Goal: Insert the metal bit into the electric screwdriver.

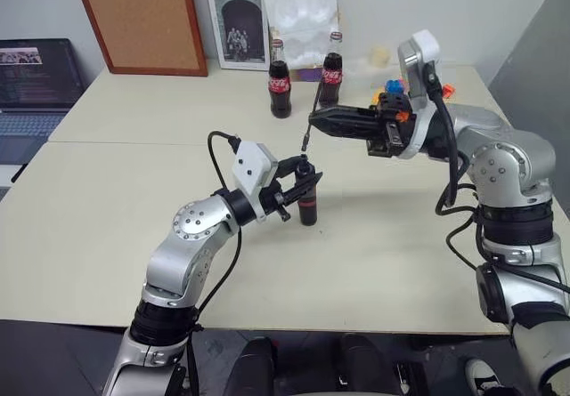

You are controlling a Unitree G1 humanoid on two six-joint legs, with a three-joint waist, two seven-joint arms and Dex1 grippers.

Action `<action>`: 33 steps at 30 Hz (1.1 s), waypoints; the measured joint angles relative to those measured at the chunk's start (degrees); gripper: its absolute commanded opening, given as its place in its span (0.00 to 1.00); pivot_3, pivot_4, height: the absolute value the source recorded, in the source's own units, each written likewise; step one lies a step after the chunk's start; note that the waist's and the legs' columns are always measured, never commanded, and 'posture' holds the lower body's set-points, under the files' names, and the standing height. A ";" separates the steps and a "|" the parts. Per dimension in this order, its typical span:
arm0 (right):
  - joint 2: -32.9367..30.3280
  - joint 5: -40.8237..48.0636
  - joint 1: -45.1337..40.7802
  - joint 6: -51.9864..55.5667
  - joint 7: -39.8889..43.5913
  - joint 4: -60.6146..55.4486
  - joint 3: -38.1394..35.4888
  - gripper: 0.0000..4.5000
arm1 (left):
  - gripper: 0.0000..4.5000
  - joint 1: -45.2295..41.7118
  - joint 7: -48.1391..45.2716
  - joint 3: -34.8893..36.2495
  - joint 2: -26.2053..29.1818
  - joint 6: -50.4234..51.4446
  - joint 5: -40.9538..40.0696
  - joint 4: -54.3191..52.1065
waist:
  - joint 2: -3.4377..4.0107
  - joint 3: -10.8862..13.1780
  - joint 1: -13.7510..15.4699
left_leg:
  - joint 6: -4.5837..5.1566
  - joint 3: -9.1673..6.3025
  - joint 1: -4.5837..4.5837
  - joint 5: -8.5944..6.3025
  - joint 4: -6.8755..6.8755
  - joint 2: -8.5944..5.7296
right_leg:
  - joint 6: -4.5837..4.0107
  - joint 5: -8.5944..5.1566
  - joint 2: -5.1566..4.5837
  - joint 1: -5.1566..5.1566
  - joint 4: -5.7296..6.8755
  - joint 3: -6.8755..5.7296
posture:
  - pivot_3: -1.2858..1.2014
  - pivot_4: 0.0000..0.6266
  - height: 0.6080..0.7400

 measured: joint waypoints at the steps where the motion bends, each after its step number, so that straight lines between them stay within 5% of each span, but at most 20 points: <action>1: 0.00 -0.33 -0.22 -0.44 0.51 0.52 0.17 0.02 | 0.38 0.06 0.00 0.00 0.00 0.00 -0.04 -0.08 | 0.00 0.00 0.00 | 0.00 0.00 -0.01 0.00 0.00 0.00 | 0.00 0.00 0.00 0.00 -0.01 0.00 | 0.52 0.24 1.00; 33: 0.03 -6.94 -0.93 -6.50 9.00 5.31 4.49 0.02 | 0.38 1.38 -1.33 0.42 1.29 0.62 -1.84 -1.69 | 0.00 0.00 0.03 | -0.01 -0.02 -0.02 0.00 -0.02 -0.01 | 0.00 0.00 -0.01 -0.01 -0.02 0.00 | 0.52 0.24 1.00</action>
